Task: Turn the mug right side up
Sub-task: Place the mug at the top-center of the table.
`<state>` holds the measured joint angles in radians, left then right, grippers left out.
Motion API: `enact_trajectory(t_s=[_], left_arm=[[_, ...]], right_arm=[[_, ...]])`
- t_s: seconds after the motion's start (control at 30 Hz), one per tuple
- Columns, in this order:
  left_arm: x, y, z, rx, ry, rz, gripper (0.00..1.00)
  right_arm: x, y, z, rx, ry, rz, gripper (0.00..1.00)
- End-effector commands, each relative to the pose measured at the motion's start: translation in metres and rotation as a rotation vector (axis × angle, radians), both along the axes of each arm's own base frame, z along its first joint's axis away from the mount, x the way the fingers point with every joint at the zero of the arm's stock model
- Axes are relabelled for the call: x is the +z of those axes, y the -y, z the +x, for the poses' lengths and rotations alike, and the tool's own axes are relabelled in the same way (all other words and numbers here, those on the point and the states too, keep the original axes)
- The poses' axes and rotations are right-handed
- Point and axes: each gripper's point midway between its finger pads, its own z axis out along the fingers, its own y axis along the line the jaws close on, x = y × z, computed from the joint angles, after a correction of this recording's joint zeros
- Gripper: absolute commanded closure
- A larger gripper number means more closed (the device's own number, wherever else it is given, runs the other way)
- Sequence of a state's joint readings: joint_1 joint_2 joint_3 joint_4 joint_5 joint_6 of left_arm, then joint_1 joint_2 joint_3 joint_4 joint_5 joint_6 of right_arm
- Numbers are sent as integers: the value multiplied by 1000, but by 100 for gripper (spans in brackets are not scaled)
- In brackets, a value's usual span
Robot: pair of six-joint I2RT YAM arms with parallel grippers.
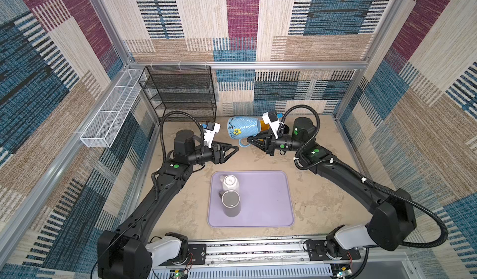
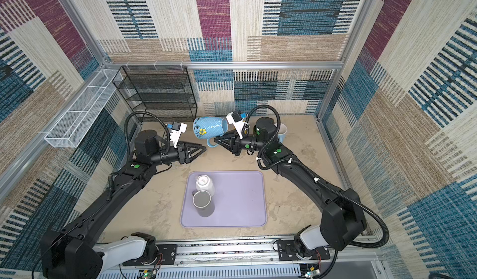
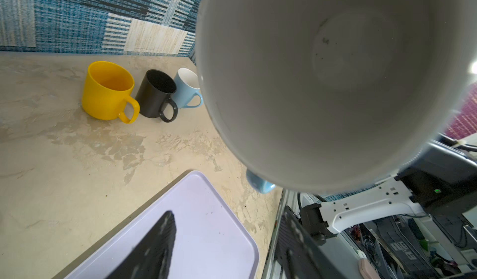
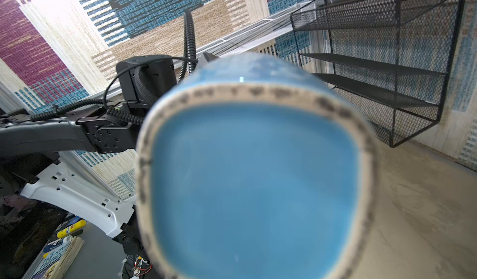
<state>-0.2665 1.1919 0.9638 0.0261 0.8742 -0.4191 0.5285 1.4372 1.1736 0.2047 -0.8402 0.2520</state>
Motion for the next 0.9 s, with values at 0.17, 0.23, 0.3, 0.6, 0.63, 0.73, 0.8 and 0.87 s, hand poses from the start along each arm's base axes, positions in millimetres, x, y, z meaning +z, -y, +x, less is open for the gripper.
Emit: enact_trajectory(t_s=[0.17, 0.23, 0.3, 0.6, 0.63, 0.73, 0.8, 0.87], left_arm=[[29, 0, -4, -39, 107, -98, 36], [32, -2, -3, -32, 124, -111, 36], [34, -2, -2, -38, 130, -121, 36], [45, 0, 0, -69, 141, -174, 38], [45, 1, 0, -71, 136, -179, 38], [48, 1, 1, -77, 142, -196, 39], [51, 1, 1, -78, 147, -206, 40], [53, 1, 1, -79, 153, -222, 41]], right_arm=[[35, -4, -13, 96, 74, 108, 100], [34, -5, -13, 102, 71, 111, 100], [33, -6, -14, 110, 67, 113, 100], [32, -8, -17, 150, 57, 131, 100], [32, -9, -18, 153, 58, 132, 100], [31, -10, -17, 155, 57, 130, 100], [30, -10, -16, 149, 57, 131, 100], [30, -11, -15, 149, 56, 134, 100]])
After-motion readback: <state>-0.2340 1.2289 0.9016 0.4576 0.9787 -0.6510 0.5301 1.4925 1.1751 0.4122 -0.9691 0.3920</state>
